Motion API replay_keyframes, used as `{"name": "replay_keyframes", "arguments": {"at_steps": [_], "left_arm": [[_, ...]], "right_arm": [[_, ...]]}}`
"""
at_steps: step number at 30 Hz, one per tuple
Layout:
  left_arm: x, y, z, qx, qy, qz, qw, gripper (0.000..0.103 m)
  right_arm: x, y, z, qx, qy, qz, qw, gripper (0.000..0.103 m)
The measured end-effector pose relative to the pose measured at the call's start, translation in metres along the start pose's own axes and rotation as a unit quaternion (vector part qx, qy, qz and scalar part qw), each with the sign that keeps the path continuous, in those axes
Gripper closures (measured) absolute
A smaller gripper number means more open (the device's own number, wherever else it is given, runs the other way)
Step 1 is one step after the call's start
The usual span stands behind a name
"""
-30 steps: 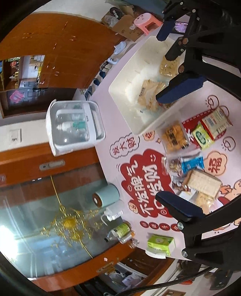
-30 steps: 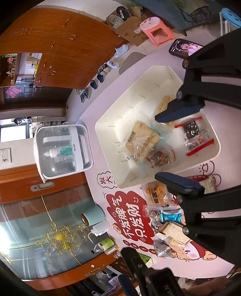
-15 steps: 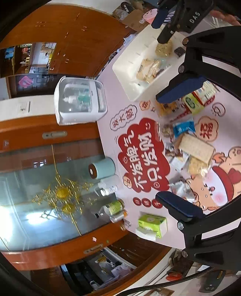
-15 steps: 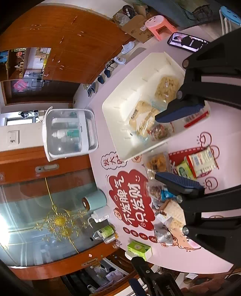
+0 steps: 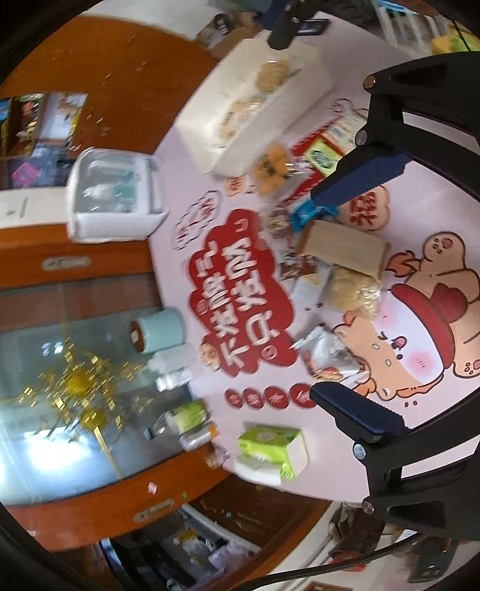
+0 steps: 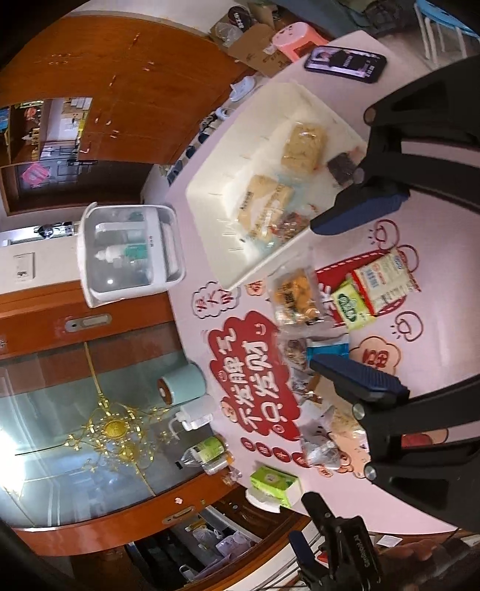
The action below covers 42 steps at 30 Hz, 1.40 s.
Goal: Organize snacks
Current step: 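Withdraw both open tools from the bin back toward the snacks, then grasp the brown paper cake with the left tool while the right grasps the biscuit pack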
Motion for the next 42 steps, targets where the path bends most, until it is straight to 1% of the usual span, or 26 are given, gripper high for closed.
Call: {"name": "replay_keyframes", "arguments": {"at_steps": [4, 7, 9, 11, 15, 18, 23, 29, 30, 32, 34, 36, 38, 39, 40, 41, 42], "left_arm": [[0.019, 0.034, 0.01, 0.006, 0.034, -0.031, 0.9989, 0.008], [0.028, 0.058, 0.021, 0.023, 0.045, -0.056, 0.9971, 0.008], [0.032, 0.075, 0.03, 0.033, 0.054, -0.072, 0.9954, 0.008], [0.034, 0.085, 0.037, 0.038, 0.059, -0.081, 0.9942, 0.008], [0.035, 0.114, 0.054, 0.058, 0.076, -0.102, 0.9901, 0.008], [0.037, 0.132, 0.065, 0.06, 0.093, -0.12, 0.9866, 0.008], [0.04, 0.154, 0.082, 0.05, 0.114, -0.139, 0.9824, 0.008], [0.046, 0.184, 0.096, 0.028, 0.139, -0.17, 0.9753, 0.008], [0.047, 0.189, 0.098, 0.025, 0.142, -0.174, 0.9742, 0.008], [0.047, 0.194, 0.103, 0.01, 0.154, -0.169, 0.9735, 0.008], [0.047, 0.197, 0.108, 0.008, 0.168, -0.168, 0.9713, 0.008], [0.049, 0.199, 0.114, 0.014, 0.184, -0.17, 0.968, 0.018], [0.047, 0.196, 0.117, 0.024, 0.191, -0.166, 0.9672, 0.026], [0.046, 0.196, 0.118, 0.027, 0.194, -0.167, 0.9662, 0.027], [0.045, 0.195, 0.119, 0.029, 0.197, -0.167, 0.9656, 0.029], [0.045, 0.196, 0.119, 0.031, 0.198, -0.166, 0.9656, 0.036], [0.045, 0.194, 0.121, 0.031, 0.203, -0.16, 0.9655, 0.042]], "right_arm": [[0.026, 0.019, 0.001, 0.002, -0.005, -0.027, 1.0, 0.036], [0.046, 0.037, 0.006, -0.012, -0.009, -0.053, 0.998, 0.036], [0.062, 0.053, 0.013, -0.031, -0.004, -0.078, 0.996, 0.036], [0.074, 0.066, 0.02, -0.035, 0.004, -0.094, 0.995, 0.036], [0.087, 0.09, 0.024, -0.031, -0.011, -0.12, 0.992, 0.032], [0.093, 0.111, 0.028, -0.021, -0.028, -0.139, 0.99, 0.031], [0.098, 0.144, 0.035, -0.015, -0.049, -0.174, 0.983, 0.031], [0.102, 0.164, 0.039, -0.018, -0.06, -0.202, 0.977, 0.031], [0.101, 0.164, 0.039, -0.018, -0.064, -0.198, 0.978, 0.031], [0.101, 0.165, 0.037, -0.019, -0.075, -0.201, 0.976, 0.031], [0.1, 0.167, 0.034, -0.015, -0.091, -0.205, 0.974, 0.03], [0.1, 0.168, 0.032, -0.011, -0.102, -0.207, 0.973, 0.031], [0.1, 0.169, 0.03, -0.009, -0.111, -0.207, 0.972, 0.032], [0.101, 0.17, 0.03, -0.006, -0.114, -0.206, 0.972, 0.033], [0.101, 0.169, 0.029, -0.006, -0.118, -0.203, 0.972, 0.038], [0.101, 0.168, 0.028, -0.008, -0.121, -0.2, 0.972, 0.046], [0.101, 0.168, 0.028, -0.009, -0.122, -0.2, 0.972, 0.046]]}}
Point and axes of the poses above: each gripper's, at about its wrist camera, not at the fingertips, and y roughly the way its jaws point, z to its right, x to its underside, the point moved 3 cm from there along y, roughly the way its jaws point, and after that the axes turned 7 degrees about -x, right-handed, at the moved point
